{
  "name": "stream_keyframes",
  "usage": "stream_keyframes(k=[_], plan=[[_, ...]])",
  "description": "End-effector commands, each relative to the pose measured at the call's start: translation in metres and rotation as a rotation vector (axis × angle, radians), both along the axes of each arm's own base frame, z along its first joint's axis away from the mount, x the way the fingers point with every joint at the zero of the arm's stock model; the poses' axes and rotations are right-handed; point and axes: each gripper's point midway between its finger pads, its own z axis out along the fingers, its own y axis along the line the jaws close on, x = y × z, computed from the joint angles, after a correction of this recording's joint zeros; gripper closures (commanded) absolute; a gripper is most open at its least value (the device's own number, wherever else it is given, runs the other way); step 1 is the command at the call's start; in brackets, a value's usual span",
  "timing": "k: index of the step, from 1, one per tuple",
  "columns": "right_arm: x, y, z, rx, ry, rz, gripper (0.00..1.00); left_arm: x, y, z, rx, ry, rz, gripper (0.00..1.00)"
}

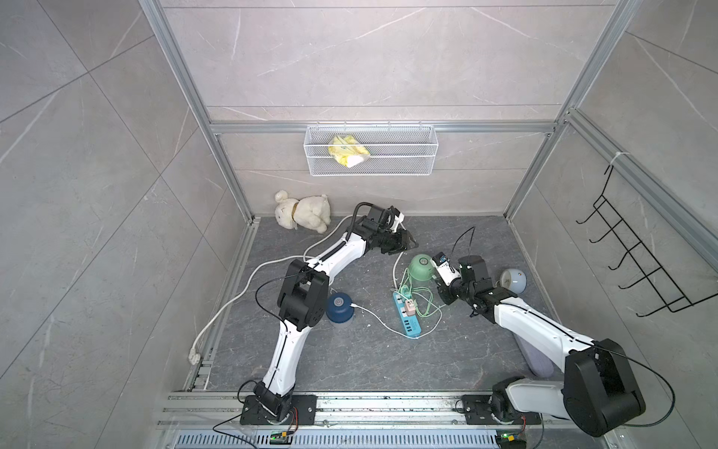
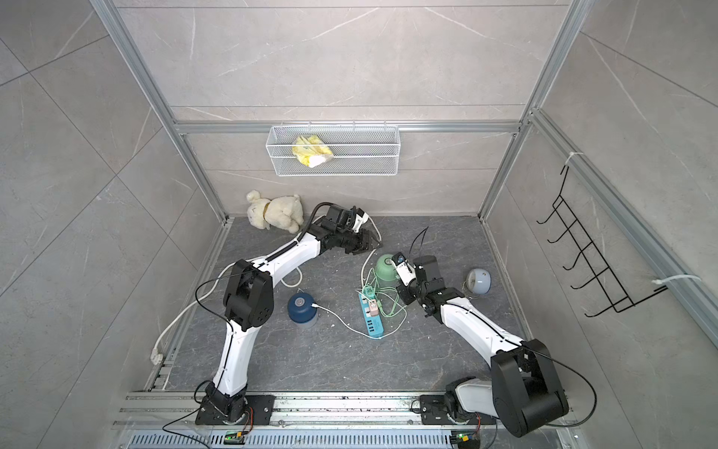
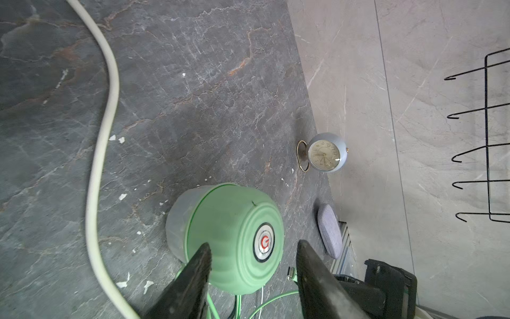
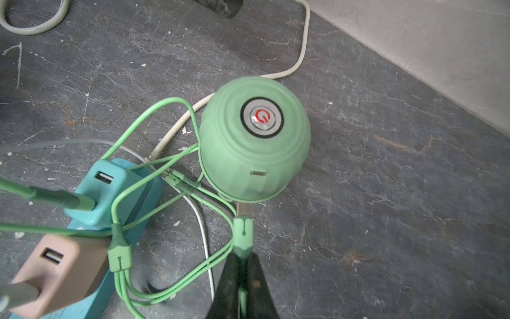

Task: Charge the cordless meat grinders
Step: Insert the charging cable into the cordless meat grinder.

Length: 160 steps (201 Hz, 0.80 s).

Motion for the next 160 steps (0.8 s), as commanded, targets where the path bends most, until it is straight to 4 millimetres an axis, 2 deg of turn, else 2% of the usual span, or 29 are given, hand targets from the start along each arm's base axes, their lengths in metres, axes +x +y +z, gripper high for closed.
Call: stream_keyframes(k=[1,32,49,50,52,57,120,160], plan=[[0.007,0.007,-0.002,0.018,-0.032,0.025,1.0,0.004,-0.014,0.008,-0.04,-0.061,-0.056,0.48],[0.014,0.008,-0.005,0.014,-0.044,0.026,1.0,0.007,-0.019,-0.006,-0.013,-0.058,-0.046,0.48],[0.017,0.006,-0.005,0.009,-0.061,0.016,1.0,0.006,-0.021,-0.002,-0.013,-0.068,-0.047,0.47],[0.017,0.006,-0.005,0.008,-0.061,0.015,1.0,0.007,-0.021,-0.012,-0.003,-0.054,-0.047,0.47],[0.018,0.006,-0.005,0.007,-0.063,0.013,1.0,0.007,-0.022,-0.019,0.004,-0.045,-0.048,0.47],[0.018,0.005,-0.005,0.005,-0.067,0.009,1.0,0.007,-0.023,-0.022,0.006,-0.042,-0.05,0.47],[0.015,0.001,-0.012,-0.01,-0.05,-0.002,1.0,-0.002,-0.034,-0.033,0.015,-0.039,-0.083,0.48],[0.014,-0.01,-0.012,0.001,-0.039,-0.024,1.0,-0.006,-0.034,-0.035,0.03,-0.054,-0.102,0.49]])
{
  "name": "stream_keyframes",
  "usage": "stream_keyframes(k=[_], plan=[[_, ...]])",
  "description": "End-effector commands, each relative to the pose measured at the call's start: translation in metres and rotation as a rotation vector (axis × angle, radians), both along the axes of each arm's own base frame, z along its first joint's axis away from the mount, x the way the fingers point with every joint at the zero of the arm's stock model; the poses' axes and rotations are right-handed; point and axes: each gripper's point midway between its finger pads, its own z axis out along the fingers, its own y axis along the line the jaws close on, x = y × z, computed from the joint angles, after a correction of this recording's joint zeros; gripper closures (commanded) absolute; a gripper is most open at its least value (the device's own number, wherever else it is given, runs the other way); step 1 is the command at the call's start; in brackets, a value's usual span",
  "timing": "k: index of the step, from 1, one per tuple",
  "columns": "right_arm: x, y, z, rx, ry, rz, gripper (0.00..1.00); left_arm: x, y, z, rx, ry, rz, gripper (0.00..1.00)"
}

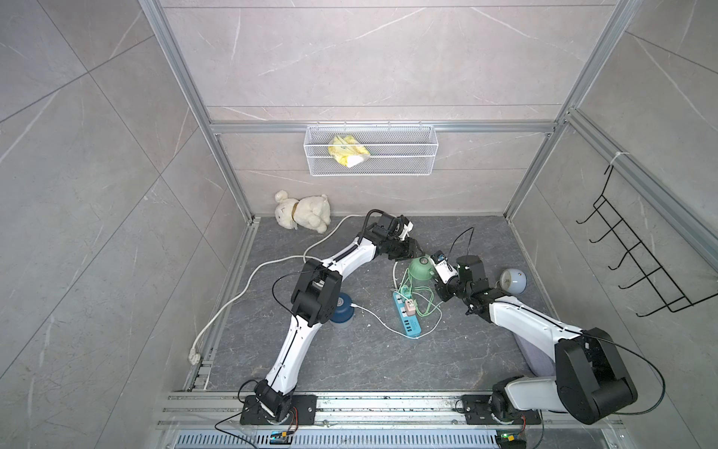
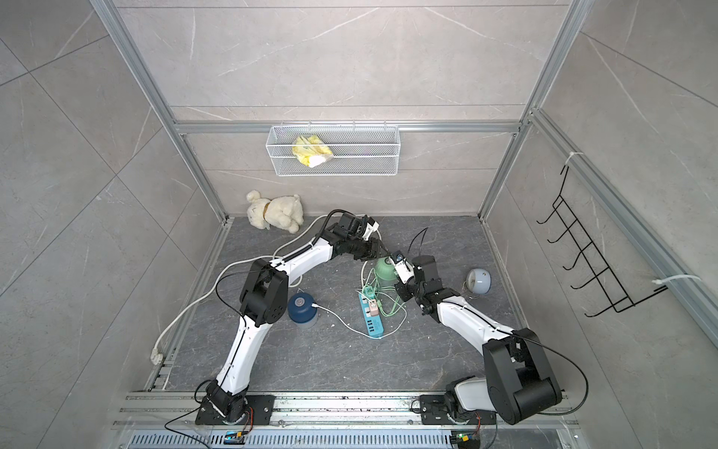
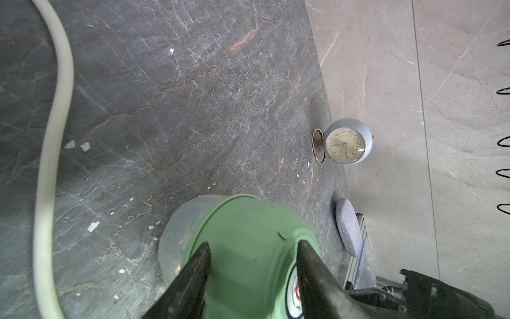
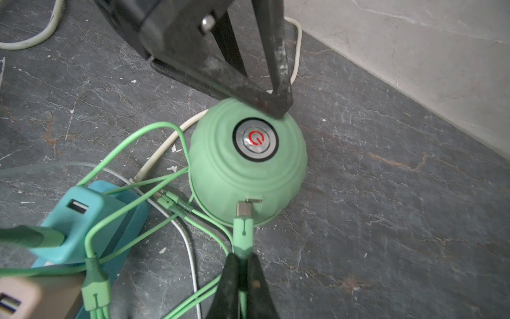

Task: Charge the cordless meat grinders
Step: Insert the charging cable into the cordless meat grinder.

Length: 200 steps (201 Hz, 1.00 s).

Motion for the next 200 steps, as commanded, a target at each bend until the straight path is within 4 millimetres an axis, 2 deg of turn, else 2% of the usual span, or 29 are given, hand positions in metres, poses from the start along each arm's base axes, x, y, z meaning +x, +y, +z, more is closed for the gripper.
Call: stream_keyframes(k=[1,64,200], plan=[[-0.001,-0.008,-0.004,-0.003,0.009,-0.007,1.0,-0.001,-0.006,0.012,-0.011,-0.056,-0.038,0.49],[0.001,-0.003,-0.002,0.013,0.013,0.028,1.0,-0.007,-0.001,0.001,0.034,-0.058,-0.059,0.51],[0.01,0.002,0.01,0.051,-0.037,0.028,1.0,-0.01,-0.002,-0.006,0.059,-0.056,-0.066,0.52]])
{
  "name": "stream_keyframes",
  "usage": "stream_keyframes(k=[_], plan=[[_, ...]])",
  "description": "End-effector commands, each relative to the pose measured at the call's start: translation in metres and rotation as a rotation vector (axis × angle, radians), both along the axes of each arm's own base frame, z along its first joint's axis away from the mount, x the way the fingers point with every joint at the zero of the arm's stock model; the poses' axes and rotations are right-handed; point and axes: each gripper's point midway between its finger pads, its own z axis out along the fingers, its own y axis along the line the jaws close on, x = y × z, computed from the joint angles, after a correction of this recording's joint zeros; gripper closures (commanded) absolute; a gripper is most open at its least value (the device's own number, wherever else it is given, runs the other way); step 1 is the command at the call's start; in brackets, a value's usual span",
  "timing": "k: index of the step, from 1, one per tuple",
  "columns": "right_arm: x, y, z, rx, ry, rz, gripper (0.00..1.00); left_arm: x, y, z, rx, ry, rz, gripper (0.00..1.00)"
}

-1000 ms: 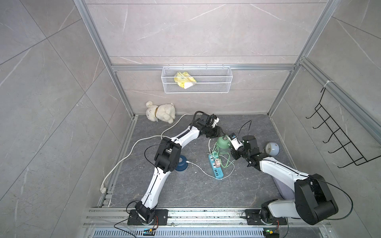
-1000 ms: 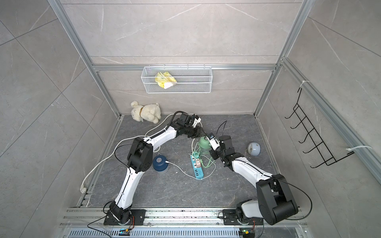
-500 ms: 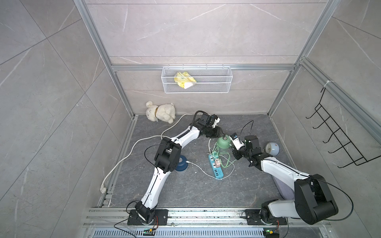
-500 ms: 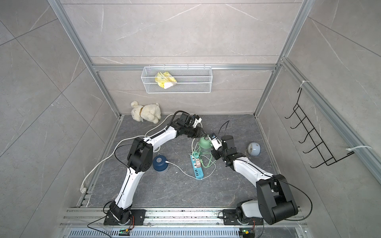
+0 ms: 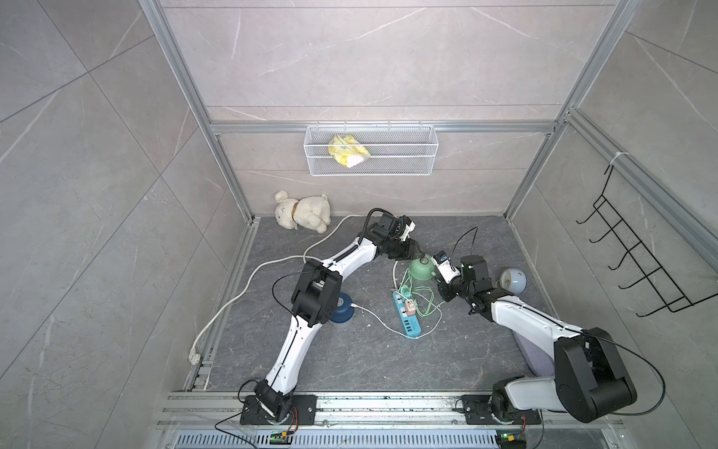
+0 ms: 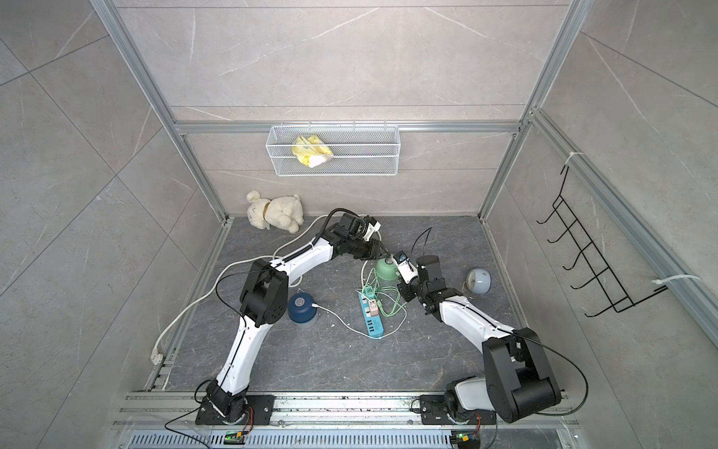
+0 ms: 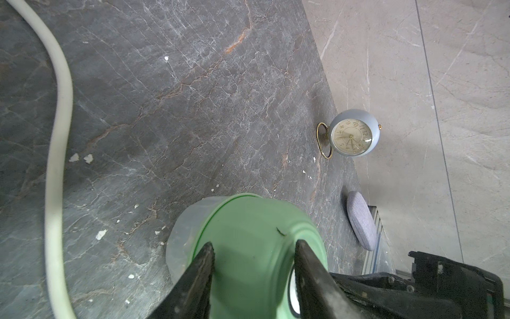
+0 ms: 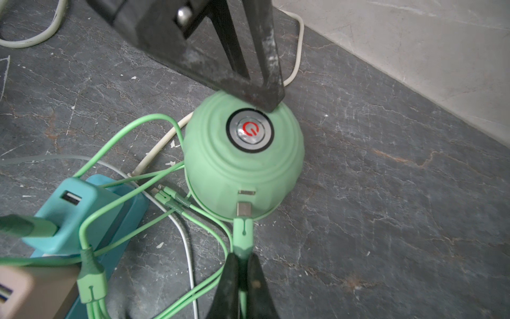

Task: Charge the cordless meat grinders
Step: Insert the charging cable into the cordless meat grinder.

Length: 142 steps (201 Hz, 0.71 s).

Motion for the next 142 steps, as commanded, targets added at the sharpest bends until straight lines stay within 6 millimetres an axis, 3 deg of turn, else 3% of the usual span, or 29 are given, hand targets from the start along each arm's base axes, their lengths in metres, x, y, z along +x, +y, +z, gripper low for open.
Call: stream_keyframes(k=[1,74,142], plan=[[0.0091,0.0046,0.0116,0.029,-0.044,0.005,1.0,-0.0083,-0.0012,-0.0047,0.038,0.007,-0.019,0.52],[0.0113,0.003,0.0077,0.022,-0.03,-0.002,1.0,-0.0102,-0.0017,-0.0067,0.045,0.007,-0.026,0.53],[0.0118,0.0068,0.0161,0.048,-0.026,0.001,1.0,-0.0169,-0.0007,-0.0096,0.102,-0.009,-0.016,0.55]])
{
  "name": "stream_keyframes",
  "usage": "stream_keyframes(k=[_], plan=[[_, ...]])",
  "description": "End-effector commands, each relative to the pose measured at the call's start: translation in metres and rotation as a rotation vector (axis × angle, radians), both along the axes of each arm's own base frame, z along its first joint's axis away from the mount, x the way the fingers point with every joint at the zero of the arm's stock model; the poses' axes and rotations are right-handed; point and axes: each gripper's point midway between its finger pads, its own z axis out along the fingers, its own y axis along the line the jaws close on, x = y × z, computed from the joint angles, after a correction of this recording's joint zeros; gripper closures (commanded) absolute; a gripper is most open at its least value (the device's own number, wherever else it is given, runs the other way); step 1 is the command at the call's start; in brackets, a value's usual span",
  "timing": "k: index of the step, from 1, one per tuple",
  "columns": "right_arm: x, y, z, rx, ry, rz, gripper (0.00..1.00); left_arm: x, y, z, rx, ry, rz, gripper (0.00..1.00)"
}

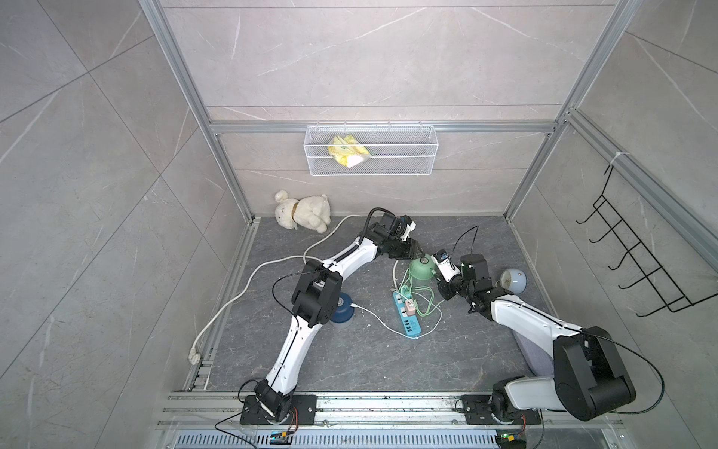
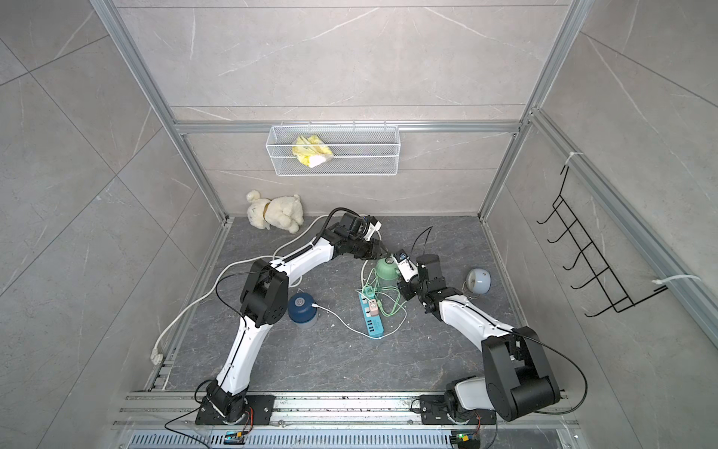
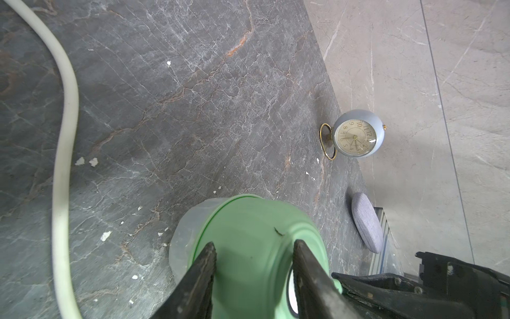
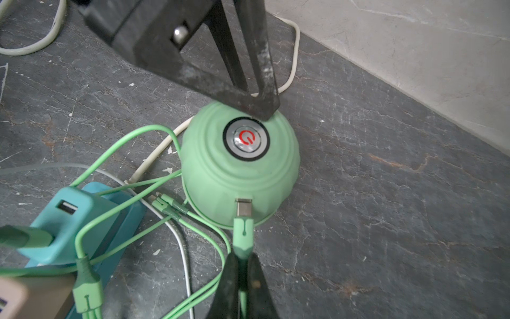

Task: Charge the cordless meat grinders
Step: Insert the charging cable into the cordless meat grinder.

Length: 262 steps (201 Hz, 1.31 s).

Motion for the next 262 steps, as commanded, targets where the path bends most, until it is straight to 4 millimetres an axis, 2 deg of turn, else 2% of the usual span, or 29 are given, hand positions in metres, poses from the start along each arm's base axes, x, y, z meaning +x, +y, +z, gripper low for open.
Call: stream_keyframes(k=[1,107,140,187,210,236,256,259,262], plan=[[0.007,0.007,0.014,0.041,-0.015,0.007,1.0,-0.018,0.001,-0.011,0.083,0.019,-0.02,0.55],[0.004,0.005,0.027,-0.019,0.005,-0.024,1.0,-0.032,0.002,-0.019,0.172,-0.029,-0.027,0.57],[0.01,0.007,0.026,-0.013,-0.007,-0.023,1.0,-0.038,-0.002,-0.02,0.169,-0.033,-0.054,0.58],[0.023,0.014,0.042,0.024,-0.063,-0.022,1.0,-0.052,-0.008,-0.022,0.162,-0.025,-0.107,0.6],[0.025,0.016,0.034,0.03,-0.052,-0.019,1.0,-0.054,-0.01,-0.022,0.151,-0.019,-0.112,0.6],[0.026,0.015,0.023,0.039,-0.045,-0.032,1.0,-0.055,-0.014,-0.018,0.126,-0.016,-0.121,0.6],[0.025,0.015,0.028,0.052,-0.055,-0.04,1.0,-0.057,-0.015,-0.019,0.122,-0.009,-0.127,0.6],[0.025,0.015,0.029,0.053,-0.057,-0.041,1.0,-0.056,-0.015,-0.006,0.106,-0.029,-0.125,0.6],[0.024,0.014,0.03,0.055,-0.058,-0.042,1.0,-0.056,-0.014,-0.001,0.102,-0.036,-0.123,0.6]])
